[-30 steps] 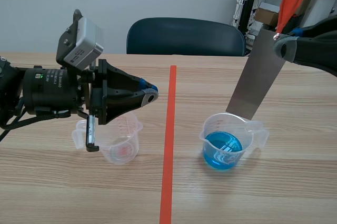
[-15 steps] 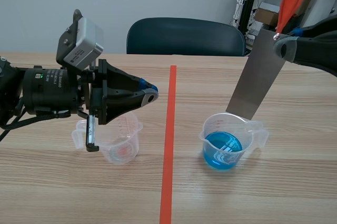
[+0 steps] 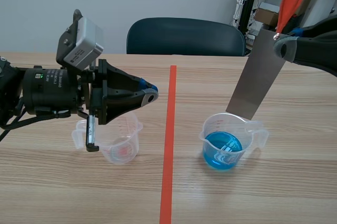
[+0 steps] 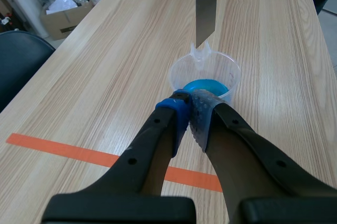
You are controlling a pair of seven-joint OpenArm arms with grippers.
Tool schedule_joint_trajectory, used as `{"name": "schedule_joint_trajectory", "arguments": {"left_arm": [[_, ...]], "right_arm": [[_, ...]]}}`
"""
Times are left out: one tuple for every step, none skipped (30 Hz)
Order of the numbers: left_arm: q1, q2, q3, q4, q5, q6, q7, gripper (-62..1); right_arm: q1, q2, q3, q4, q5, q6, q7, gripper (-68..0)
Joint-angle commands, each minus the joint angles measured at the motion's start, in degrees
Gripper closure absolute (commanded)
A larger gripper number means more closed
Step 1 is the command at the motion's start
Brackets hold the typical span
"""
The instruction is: Do the redox reaction experiment. move the plate over the blue solution
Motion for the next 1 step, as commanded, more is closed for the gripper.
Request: {"name": "schedule_joint_trajectory", "arguments": {"left_arm": [[-0.3,0.3,0.2,0.8,-0.8,0.1,-0.8,-2.9]], "right_arm": [[1.0,0.8,1.1,0.4,1.1,0.5,1.1,-0.6]]}}
